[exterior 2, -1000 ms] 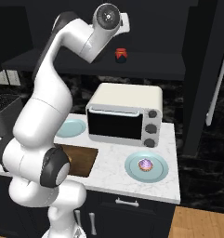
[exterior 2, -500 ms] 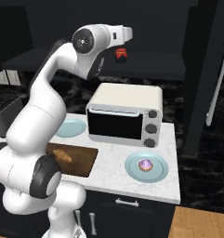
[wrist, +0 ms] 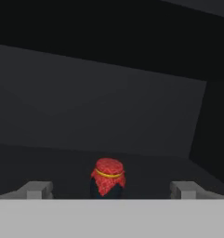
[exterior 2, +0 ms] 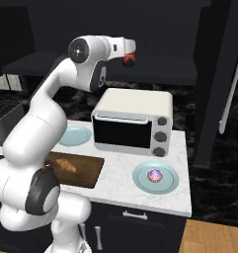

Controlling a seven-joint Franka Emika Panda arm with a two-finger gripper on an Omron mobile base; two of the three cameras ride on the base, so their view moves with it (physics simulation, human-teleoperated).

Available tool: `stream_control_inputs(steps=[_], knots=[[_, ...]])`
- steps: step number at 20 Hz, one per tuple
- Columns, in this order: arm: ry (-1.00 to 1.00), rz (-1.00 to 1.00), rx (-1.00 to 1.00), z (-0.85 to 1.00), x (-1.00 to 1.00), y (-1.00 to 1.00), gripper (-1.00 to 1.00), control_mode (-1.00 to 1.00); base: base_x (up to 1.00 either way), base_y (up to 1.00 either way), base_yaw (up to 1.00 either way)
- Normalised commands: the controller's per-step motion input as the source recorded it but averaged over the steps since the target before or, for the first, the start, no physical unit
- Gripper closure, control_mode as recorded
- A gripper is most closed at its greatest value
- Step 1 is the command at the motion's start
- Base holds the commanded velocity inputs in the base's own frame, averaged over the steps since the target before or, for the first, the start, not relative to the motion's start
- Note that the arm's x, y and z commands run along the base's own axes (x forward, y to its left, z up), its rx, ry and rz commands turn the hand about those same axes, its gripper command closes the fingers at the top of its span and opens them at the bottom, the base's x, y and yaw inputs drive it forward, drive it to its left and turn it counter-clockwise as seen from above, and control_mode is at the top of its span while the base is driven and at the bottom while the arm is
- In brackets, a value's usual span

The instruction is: From the different types of pastries on the counter, select a croissant and place it on the cutting board. Then retrieve a jar of jam from the cabinet and place it alongside the croissant on the cutting board.

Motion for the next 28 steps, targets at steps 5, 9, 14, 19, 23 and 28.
stream_control_inputs(steps=[5,9,14,19,23,28], knots=[[0.21,-0.03,0.0,-0.08,0.03,0.0,-1.0,-1.0,0.0,0.0,0.0],[0.2,-0.02,0.0,0.0,0.35,0.0,-1.0,-1.0,0.0,0.0,0.0],[0.19,-0.01,0.0,0.0,0.38,0.0,-1.0,-1.0,0.0,0.0,0.0],[0.07,-0.04,0.01,0.0,0.18,-0.07,-1.0,-1.0,0.0,0.0,0.0],[0.05,-0.08,0.02,-0.06,0.11,-0.21,-1.0,-1.0,0.0,0.0,0.0],[0.09,-0.1,0.03,-0.3,0.0,-0.29,-1.0,-1.0,0.0,0.0,0.0]])
